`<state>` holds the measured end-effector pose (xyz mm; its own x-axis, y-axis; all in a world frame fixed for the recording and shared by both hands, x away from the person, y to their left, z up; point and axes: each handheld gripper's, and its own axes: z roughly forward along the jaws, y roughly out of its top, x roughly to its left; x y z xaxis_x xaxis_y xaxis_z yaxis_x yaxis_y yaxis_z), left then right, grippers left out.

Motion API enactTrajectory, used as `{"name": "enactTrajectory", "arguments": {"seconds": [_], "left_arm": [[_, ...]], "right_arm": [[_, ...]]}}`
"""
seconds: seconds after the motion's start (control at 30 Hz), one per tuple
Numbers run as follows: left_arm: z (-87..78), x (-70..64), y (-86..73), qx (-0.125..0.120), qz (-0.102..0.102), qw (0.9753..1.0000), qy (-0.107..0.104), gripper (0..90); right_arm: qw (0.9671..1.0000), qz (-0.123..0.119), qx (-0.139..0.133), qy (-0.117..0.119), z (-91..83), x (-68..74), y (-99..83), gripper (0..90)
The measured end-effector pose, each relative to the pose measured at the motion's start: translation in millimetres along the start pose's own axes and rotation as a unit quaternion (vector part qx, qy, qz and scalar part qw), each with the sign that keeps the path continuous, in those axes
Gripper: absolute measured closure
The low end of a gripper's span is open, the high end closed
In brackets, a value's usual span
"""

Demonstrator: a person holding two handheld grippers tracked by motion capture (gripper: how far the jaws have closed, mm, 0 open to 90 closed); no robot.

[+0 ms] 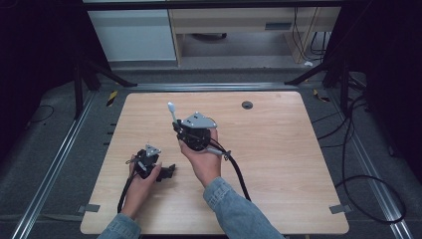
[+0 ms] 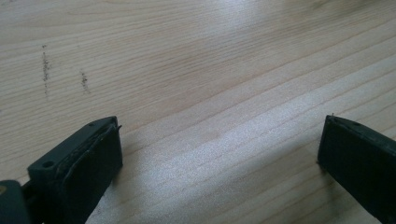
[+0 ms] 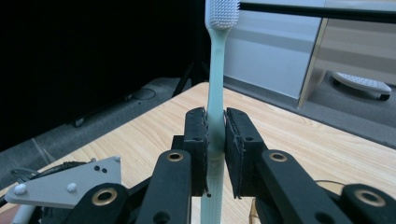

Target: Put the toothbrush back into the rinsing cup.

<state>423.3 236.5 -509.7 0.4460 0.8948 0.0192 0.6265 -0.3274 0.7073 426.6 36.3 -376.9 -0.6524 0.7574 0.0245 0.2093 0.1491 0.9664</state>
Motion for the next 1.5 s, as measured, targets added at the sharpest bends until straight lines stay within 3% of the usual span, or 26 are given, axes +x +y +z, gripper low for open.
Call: {"name": "enactTrajectory", "arguments": {"seconds": [0.1, 0.23, 0.53, 0.77, 1.23, 1.5], "left_arm": [[0.0, -0.1, -0.3, -0.002, 0.000, 1.0000, 0.000, 0.0], [0.1, -0.1, -0.4, -0.002, 0.000, 1.0000, 0.001, 0.0], [0.1, 0.0, -0.4, -0.002, 0.000, 1.0000, 0.000, 0.0], [0.2, -0.1, -0.5, -0.003, 0.000, 1.0000, 0.000, 0.0], [0.3, -0.2, -0.5, -0.004, -0.001, 1.0000, 0.001, 0.0], [0.3, -0.2, -0.5, -0.004, -0.001, 1.0000, 0.001, 0.0]], "right_arm": [[1.0000, 0.001, -0.007, -0.001, 1.1, -0.4, 0.0, 79.4], [0.9992, -0.008, -0.038, -0.008, 1.0, -0.3, 2.7, 79.4], [0.9982, -0.003, -0.057, -0.017, 0.5, -2.0, 3.1, 79.4], [0.9957, -0.006, -0.088, -0.028, 3.1, -6.5, 2.0, 79.4], [0.9916, -0.040, -0.106, -0.061, 16.9, -18.9, -9.2, 79.4], [0.9912, -0.043, -0.106, -0.067, 22.3, -23.0, -14.9, 79.4]]}}
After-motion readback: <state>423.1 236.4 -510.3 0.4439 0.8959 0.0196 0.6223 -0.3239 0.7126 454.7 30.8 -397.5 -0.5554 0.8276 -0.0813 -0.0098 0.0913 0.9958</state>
